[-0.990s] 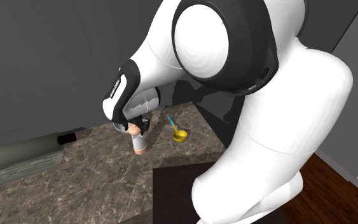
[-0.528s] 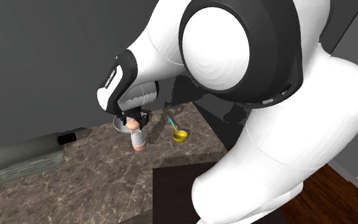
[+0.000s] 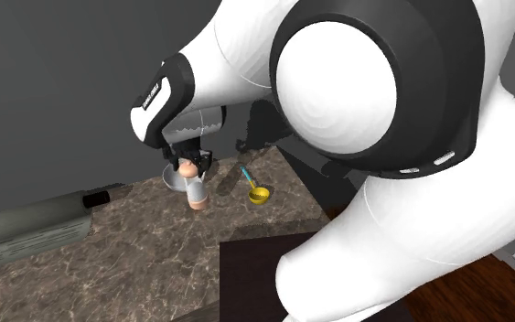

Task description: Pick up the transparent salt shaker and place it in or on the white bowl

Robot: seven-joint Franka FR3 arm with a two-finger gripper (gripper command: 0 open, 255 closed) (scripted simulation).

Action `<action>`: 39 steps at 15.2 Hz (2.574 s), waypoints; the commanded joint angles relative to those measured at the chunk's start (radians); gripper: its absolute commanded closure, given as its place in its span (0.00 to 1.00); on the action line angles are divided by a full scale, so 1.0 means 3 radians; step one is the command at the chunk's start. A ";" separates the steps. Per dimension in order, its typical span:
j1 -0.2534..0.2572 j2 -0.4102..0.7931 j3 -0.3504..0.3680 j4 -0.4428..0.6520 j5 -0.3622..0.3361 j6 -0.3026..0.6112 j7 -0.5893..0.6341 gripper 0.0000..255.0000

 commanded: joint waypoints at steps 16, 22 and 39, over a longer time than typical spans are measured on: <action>-0.0059 0.0931 -0.0058 0.1733 -0.0662 -0.0883 0.0346 1.00; 0.0126 0.1706 -0.0142 0.2991 -0.1015 -0.1425 0.0487 1.00; 0.0187 0.2057 -0.0221 0.2824 -0.1150 -0.0929 0.0511 1.00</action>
